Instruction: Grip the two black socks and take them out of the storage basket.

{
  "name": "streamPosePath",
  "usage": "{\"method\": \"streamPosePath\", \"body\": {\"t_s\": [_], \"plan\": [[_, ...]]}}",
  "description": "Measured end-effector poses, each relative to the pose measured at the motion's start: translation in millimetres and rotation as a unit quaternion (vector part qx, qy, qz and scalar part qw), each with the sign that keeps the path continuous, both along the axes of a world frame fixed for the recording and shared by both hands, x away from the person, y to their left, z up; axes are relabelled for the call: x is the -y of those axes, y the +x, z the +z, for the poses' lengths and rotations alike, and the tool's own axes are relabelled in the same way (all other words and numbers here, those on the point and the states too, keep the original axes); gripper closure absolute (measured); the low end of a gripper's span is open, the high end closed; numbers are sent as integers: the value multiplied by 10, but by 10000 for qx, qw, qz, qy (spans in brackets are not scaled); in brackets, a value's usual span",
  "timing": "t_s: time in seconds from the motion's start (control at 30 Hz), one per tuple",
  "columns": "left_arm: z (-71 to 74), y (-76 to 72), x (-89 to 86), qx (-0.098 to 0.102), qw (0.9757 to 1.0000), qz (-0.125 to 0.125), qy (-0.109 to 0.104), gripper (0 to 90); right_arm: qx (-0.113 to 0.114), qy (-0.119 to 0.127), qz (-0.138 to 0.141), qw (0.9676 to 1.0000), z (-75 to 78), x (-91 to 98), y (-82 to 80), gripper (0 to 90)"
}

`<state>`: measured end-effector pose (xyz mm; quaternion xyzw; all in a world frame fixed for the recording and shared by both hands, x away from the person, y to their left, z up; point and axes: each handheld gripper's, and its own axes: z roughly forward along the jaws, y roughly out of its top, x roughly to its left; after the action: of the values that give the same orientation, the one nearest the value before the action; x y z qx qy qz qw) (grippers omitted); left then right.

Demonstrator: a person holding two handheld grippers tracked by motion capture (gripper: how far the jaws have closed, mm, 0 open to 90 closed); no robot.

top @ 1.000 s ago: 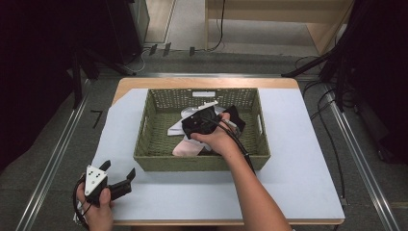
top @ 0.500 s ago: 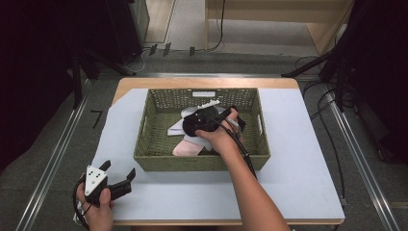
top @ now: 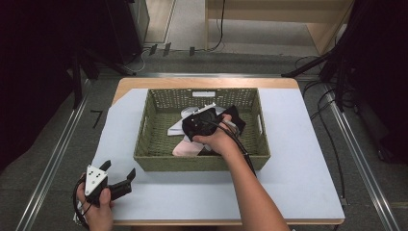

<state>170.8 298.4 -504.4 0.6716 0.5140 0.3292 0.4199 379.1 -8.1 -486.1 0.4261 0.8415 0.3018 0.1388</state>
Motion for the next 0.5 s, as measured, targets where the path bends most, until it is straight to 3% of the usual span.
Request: {"method": "streamPosePath", "body": {"t_s": [0.13,0.2,0.27,0.3,0.33,0.4,0.5], "plan": [[-1,2,2,-4,10000,-4,-9,94,12,17,90,10000,4,-9,-4,160],[0,2,2,-7,10000,-17,8,95,25,-45,174,9998,4,-21,-13,210],[0,2,2,-2,10000,-18,8,96,33,-202,209,9996,31,-22,-10,360],[0,2,2,-2,10000,-18,8,96,33,-202,209,9996,31,-22,-10,360],[0,2,2,1,10000,-19,9,96,16,-222,221,9995,57,-8,-5,465],[-1,2,3,0,10000,-19,8,96,-1,-223,231,9995,65,-3,-6,502],[-1,3,5,3,10000,-23,12,97,-1,-295,270,9992,117,3,-19,658]]}}
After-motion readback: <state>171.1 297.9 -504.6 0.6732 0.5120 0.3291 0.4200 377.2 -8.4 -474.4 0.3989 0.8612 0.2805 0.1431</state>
